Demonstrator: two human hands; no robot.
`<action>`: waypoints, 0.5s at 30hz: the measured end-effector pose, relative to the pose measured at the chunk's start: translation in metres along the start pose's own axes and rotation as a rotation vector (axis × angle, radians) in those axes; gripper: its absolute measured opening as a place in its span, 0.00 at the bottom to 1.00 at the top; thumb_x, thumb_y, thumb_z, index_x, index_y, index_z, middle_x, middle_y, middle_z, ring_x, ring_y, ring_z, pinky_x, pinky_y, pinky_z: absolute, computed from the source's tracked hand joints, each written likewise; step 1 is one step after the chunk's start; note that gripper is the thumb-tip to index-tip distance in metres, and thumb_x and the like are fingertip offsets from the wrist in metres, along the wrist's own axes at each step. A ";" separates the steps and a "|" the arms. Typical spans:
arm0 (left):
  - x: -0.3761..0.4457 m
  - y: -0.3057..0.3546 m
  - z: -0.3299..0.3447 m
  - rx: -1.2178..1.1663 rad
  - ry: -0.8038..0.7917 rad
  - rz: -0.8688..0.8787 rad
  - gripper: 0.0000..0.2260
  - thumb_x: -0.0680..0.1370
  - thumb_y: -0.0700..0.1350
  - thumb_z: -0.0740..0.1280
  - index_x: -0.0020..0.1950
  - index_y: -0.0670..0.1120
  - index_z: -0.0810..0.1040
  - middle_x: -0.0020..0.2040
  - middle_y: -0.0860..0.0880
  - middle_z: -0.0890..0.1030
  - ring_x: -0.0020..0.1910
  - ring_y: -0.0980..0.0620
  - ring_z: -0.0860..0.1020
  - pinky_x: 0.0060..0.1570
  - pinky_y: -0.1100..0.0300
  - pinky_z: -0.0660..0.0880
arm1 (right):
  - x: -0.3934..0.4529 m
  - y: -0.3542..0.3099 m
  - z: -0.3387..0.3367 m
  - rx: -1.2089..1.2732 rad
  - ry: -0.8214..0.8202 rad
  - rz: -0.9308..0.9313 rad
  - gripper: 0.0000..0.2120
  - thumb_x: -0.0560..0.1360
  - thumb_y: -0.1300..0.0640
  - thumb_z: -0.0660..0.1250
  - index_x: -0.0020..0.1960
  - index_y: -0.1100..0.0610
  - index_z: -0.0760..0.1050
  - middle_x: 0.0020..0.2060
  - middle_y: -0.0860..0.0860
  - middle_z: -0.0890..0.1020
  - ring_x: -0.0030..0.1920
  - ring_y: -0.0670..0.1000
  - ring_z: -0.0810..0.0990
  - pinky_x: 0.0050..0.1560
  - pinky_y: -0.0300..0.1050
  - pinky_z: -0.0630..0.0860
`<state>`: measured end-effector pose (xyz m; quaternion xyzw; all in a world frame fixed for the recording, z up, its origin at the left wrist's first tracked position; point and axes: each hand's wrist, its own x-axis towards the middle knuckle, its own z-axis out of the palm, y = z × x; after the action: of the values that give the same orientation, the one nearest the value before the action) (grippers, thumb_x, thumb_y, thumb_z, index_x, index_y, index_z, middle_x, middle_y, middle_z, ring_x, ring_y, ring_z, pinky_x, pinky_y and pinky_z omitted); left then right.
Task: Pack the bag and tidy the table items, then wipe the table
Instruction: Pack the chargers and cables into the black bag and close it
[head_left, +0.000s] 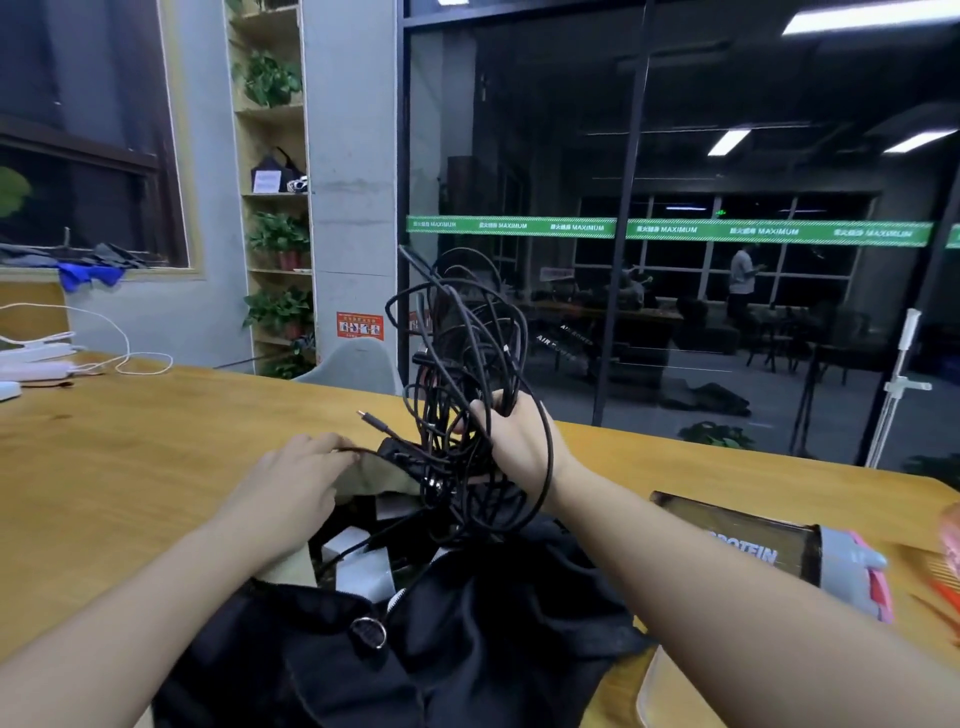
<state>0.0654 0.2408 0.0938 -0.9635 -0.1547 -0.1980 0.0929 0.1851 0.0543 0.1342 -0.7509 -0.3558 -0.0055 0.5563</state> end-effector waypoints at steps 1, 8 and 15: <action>0.002 -0.001 -0.003 -0.021 -0.002 -0.010 0.21 0.78 0.40 0.55 0.71 0.52 0.64 0.70 0.57 0.61 0.64 0.52 0.63 0.60 0.58 0.65 | -0.002 0.001 0.003 0.006 -0.013 -0.017 0.11 0.77 0.56 0.59 0.42 0.59 0.77 0.33 0.49 0.78 0.39 0.57 0.78 0.47 0.61 0.79; 0.022 -0.014 -0.007 -0.356 0.138 0.051 0.23 0.69 0.34 0.61 0.65 0.42 0.74 0.68 0.47 0.70 0.64 0.45 0.69 0.63 0.61 0.64 | -0.021 -0.007 0.009 0.115 -0.212 -0.145 0.08 0.80 0.62 0.59 0.44 0.52 0.72 0.39 0.50 0.77 0.39 0.43 0.76 0.41 0.33 0.72; 0.026 -0.012 -0.027 -0.403 0.245 0.144 0.22 0.70 0.25 0.56 0.59 0.39 0.77 0.62 0.44 0.75 0.61 0.48 0.73 0.59 0.73 0.61 | -0.027 0.003 -0.008 -0.324 -0.285 -0.320 0.09 0.80 0.59 0.56 0.58 0.55 0.70 0.48 0.46 0.77 0.48 0.48 0.75 0.47 0.42 0.71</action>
<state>0.0746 0.2522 0.1305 -0.9398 -0.0305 -0.3333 -0.0694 0.1701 0.0332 0.1235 -0.7575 -0.5392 -0.0443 0.3654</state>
